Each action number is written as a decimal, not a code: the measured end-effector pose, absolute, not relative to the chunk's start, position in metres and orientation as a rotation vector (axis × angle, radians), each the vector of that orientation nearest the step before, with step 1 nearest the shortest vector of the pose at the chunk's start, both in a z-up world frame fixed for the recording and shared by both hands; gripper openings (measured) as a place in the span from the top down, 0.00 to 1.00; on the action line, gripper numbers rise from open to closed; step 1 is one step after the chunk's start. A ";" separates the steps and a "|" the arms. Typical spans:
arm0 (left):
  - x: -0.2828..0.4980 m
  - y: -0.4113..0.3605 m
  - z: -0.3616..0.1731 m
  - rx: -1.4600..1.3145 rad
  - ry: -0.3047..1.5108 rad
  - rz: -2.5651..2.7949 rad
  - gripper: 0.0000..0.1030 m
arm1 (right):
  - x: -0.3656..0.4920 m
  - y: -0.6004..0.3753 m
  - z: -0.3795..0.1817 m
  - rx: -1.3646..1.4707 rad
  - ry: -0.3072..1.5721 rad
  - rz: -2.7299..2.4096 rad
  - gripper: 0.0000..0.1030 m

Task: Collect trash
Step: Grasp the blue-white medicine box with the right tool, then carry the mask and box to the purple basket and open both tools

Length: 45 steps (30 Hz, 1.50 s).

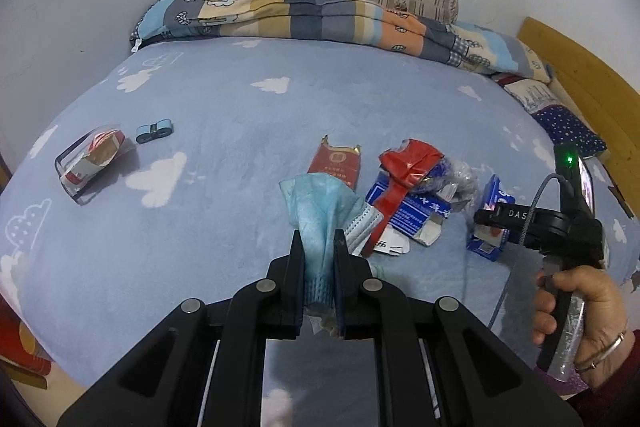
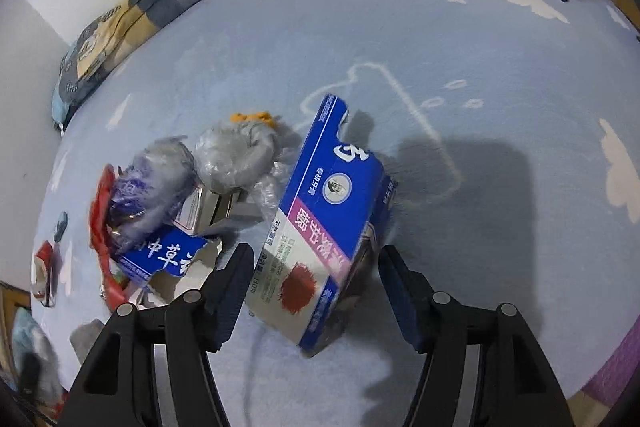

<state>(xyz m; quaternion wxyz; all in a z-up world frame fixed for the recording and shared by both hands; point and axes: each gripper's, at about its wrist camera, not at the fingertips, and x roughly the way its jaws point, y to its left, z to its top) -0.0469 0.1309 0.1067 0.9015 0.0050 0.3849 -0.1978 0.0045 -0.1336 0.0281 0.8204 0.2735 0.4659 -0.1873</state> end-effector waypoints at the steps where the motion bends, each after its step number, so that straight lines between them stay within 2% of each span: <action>1: -0.047 0.130 0.107 0.011 0.793 -0.412 0.89 | 0.005 -0.135 0.027 0.584 0.987 -0.397 0.37; 7: -0.052 0.121 0.109 0.017 0.784 -0.443 0.89 | -0.012 -0.153 0.044 0.632 0.934 -0.383 0.44; 20: -0.096 0.064 0.119 0.038 0.748 -0.673 0.89 | -0.101 -0.166 0.117 0.672 0.756 -0.332 0.44; 24: -0.120 0.033 0.118 0.070 0.747 -0.782 0.89 | -0.159 -0.178 0.140 0.636 0.679 -0.350 0.44; 32: -0.202 -0.064 0.121 0.209 0.736 -1.078 0.89 | -0.319 -0.234 0.138 0.769 0.603 -0.405 0.44; 37: -0.263 -0.138 0.126 0.295 0.743 -1.279 0.89 | -0.396 -0.266 0.145 0.727 0.594 -0.565 0.44; 45: -0.345 -0.234 0.129 0.479 0.730 -1.526 0.89 | -0.464 -0.305 0.141 0.812 0.530 -0.684 0.42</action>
